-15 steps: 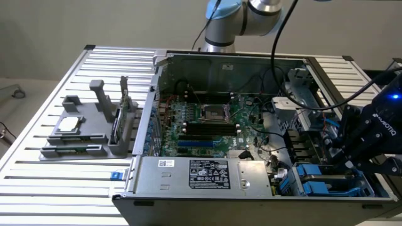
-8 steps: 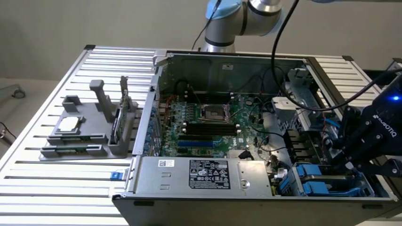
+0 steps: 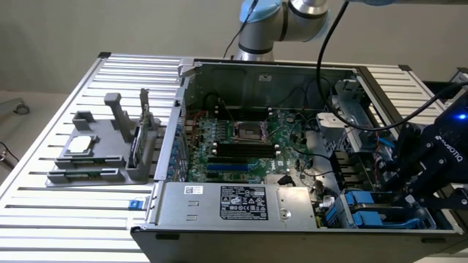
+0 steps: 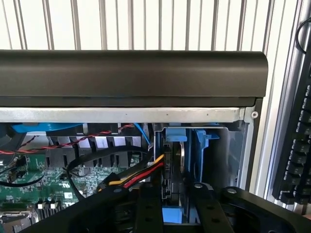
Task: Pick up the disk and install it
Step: 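Insert the first disk wire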
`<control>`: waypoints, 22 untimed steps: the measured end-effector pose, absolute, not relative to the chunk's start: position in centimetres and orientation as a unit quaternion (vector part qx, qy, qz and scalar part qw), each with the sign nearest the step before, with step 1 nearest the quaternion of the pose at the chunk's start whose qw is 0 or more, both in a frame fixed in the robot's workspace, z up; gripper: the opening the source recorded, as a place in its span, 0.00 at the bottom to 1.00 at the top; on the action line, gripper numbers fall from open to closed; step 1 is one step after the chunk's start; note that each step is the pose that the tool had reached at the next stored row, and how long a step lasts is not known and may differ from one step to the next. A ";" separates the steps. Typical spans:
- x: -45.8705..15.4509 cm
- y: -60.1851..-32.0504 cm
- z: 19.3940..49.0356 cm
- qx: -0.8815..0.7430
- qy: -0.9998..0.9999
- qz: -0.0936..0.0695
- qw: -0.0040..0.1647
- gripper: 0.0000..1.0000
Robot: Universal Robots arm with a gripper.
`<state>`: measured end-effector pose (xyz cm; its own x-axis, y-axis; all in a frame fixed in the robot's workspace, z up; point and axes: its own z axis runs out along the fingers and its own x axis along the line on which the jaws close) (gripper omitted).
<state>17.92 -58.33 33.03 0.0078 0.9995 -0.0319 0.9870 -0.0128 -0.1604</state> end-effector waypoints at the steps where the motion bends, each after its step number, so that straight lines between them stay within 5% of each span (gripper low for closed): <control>1: 17.9 -58.4 33.1 -0.708 -0.701 0.068 0.046 0.36; 3: 17.9 -58.4 33.2 -0.708 -0.701 0.070 0.048 0.43; 22: 17.4 -59.3 35.6 -0.708 -0.700 0.078 0.056 0.43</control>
